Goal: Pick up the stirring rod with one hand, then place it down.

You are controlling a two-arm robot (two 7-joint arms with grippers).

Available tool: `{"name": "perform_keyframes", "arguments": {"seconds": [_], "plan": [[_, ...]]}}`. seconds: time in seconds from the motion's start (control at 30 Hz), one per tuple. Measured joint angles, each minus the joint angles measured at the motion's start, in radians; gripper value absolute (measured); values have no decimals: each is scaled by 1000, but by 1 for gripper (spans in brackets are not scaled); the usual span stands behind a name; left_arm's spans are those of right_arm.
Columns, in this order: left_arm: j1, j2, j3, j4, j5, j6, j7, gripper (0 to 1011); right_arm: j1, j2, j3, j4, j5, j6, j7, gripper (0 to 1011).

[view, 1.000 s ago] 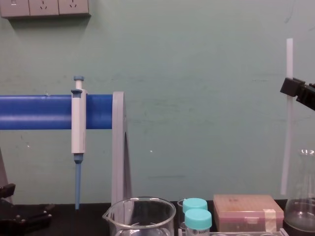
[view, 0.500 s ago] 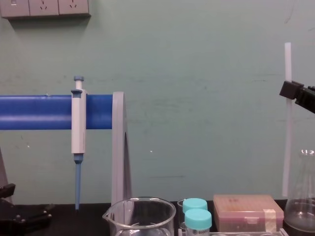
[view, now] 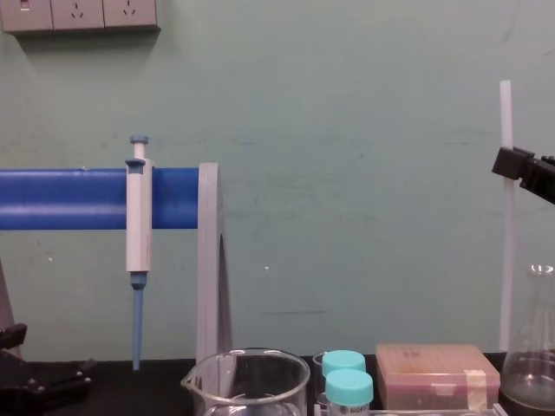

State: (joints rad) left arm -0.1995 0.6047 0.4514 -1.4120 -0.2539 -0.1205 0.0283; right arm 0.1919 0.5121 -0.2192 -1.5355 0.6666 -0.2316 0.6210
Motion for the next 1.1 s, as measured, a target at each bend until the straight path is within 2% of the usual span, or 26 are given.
{"name": "perform_keyframes", "arguments": {"seconds": [1.1], "plan": [[0, 0, 0, 0, 0, 0, 0, 1000, -12, 5, 0, -7, 0, 1, -1, 67]]}}
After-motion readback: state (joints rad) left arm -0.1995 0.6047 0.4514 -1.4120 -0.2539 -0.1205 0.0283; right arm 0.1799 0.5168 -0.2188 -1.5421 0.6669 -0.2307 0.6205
